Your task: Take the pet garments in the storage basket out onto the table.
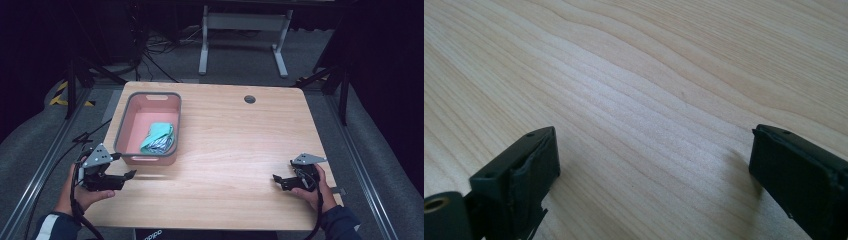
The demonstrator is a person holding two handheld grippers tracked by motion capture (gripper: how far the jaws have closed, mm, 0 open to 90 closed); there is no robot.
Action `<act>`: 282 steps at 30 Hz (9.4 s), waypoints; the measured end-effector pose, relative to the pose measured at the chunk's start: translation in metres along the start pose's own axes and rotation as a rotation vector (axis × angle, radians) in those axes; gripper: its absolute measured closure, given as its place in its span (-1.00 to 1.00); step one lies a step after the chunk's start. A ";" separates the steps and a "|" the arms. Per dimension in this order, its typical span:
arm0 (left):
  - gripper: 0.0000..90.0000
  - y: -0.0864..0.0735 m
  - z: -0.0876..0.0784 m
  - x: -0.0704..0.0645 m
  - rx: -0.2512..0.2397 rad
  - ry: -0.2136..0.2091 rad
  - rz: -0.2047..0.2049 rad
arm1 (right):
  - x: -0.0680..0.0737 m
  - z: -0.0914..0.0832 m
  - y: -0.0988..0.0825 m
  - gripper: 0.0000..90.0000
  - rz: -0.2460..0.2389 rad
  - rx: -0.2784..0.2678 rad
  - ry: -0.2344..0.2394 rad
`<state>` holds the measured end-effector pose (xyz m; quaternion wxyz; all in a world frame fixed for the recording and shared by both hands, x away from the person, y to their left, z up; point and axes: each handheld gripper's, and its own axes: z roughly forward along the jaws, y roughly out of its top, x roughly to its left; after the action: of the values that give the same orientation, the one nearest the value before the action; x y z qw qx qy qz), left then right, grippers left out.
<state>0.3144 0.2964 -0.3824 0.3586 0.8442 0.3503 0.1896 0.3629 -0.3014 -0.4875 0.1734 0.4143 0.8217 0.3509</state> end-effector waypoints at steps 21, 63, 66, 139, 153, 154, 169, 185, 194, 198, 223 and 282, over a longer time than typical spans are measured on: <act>-0.52 0.068 0.039 0.021 0.030 0.010 0.000 | 0.000 0.000 0.000 -0.86 0.003 -0.001 0.000; -0.64 0.100 0.191 0.066 0.485 0.008 -0.096 | 0.000 0.000 0.000 -0.86 0.000 -0.001 0.004; -0.67 0.098 0.198 0.067 0.528 0.026 -0.098 | 0.000 0.000 0.000 -0.86 0.000 -0.002 0.004; 0.48 0.138 0.104 0.073 0.210 0.050 -0.176 | 0.000 0.000 0.000 -0.86 -0.004 -0.001 0.005; 0.48 0.165 0.086 0.051 0.143 0.025 -0.113 | 0.000 0.000 0.000 -0.86 -0.001 -0.001 0.004; 0.48 0.168 0.086 0.048 0.138 0.020 -0.114 | 0.000 0.000 0.000 -0.86 -0.002 -0.002 0.005; 0.48 0.197 0.097 0.005 0.100 -0.052 -0.022 | 0.000 0.000 0.000 -0.86 0.000 -0.001 0.004; 0.48 0.221 0.142 -0.052 0.133 -0.151 0.078 | 0.000 0.000 0.000 -0.86 -0.003 -0.001 0.005; 0.47 0.218 0.185 -0.082 0.207 -0.178 0.099 | 0.000 0.000 0.000 -0.86 -0.001 -0.001 0.004; 0.47 0.214 0.202 -0.090 0.241 -0.178 0.107 | 0.000 0.000 0.000 -0.86 -0.003 -0.002 0.004; 0.42 0.191 0.266 -0.112 0.344 -0.185 0.093 | 0.000 0.000 0.000 -0.86 -0.003 -0.001 0.005; -0.51 0.184 0.210 -0.131 0.217 -0.127 0.263 | 0.000 0.000 0.000 -0.86 -0.002 -0.001 0.005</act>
<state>0.4289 0.0107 -0.3961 0.2589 0.9268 0.2321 0.1422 0.3628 -0.3016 -0.4874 0.1720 0.4126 0.8224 0.3519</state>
